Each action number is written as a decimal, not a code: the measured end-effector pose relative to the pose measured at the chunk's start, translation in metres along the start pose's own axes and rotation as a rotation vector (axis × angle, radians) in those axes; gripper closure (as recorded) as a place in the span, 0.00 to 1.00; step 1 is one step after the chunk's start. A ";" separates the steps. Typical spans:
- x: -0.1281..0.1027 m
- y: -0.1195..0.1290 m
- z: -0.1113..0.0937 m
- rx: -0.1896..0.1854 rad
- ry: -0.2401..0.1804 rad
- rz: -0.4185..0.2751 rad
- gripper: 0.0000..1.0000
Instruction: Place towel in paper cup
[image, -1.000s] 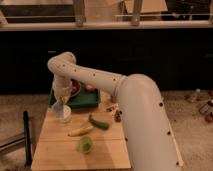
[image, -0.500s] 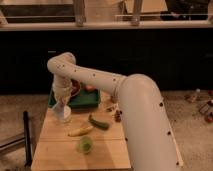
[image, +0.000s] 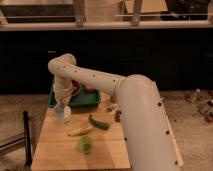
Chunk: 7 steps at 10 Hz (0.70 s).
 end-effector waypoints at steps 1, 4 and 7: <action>0.000 -0.001 0.001 -0.001 0.001 -0.001 0.60; 0.000 -0.004 0.005 -0.008 0.000 -0.008 0.31; 0.002 -0.002 0.005 -0.011 0.013 -0.016 0.20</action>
